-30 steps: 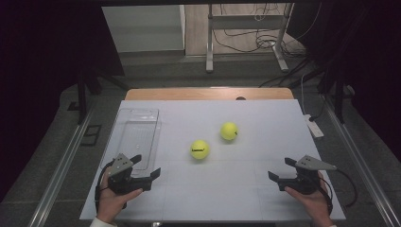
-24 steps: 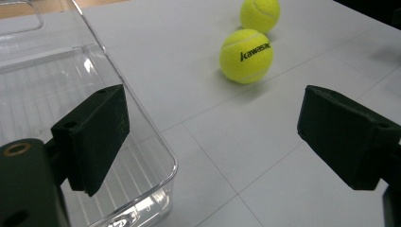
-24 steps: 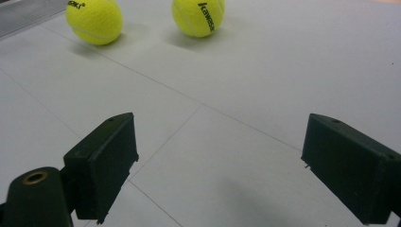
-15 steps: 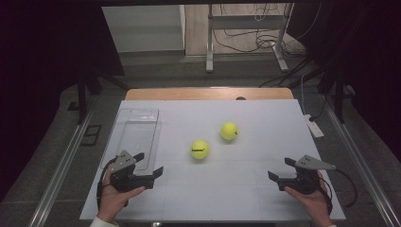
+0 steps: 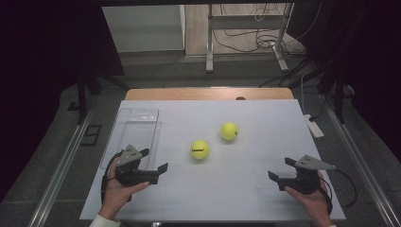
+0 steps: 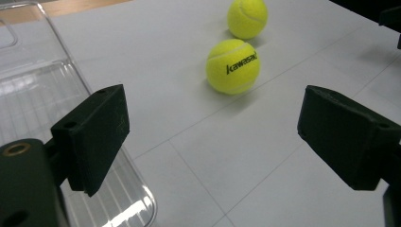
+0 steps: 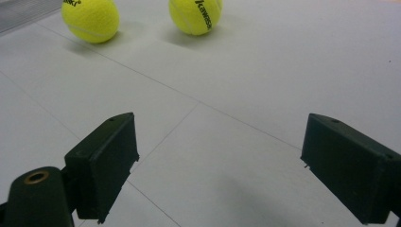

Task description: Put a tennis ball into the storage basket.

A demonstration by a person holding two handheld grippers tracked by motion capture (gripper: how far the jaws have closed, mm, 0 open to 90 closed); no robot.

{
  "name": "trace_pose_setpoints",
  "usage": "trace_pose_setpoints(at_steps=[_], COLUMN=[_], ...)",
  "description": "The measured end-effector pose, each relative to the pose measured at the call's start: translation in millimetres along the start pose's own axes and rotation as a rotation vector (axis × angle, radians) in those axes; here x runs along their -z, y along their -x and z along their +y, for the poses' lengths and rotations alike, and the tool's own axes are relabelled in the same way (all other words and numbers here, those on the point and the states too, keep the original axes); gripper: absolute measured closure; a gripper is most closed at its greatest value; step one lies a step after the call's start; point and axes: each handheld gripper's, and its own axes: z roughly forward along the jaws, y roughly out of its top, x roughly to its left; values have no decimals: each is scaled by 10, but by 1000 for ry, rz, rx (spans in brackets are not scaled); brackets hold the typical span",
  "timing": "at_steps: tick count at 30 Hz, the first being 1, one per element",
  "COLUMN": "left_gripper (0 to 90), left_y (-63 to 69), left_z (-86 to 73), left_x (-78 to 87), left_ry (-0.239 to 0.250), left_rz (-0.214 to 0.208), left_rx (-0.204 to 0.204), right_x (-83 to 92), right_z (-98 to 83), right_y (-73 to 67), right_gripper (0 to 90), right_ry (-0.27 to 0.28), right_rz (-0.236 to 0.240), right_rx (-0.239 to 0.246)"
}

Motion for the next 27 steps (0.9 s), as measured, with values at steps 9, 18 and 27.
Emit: trace_pose_setpoints(at_steps=[9,18,27], left_gripper=[107,107,107], left_y=[34,22,37], left_z=[97,140,213], left_x=[-81,-120,-169], left_ry=[-12,-21,-27], left_rz=[-21,-22,-29], left_rx=[-15,-10,-7], right_x=[12,8,-3], right_z=[-3,-3,-4], right_y=[11,9,7], right_gripper=[118,120,121], right_ry=[4,5,0], right_rz=[-7,-8,-8], right_rx=[-3,-1,0])
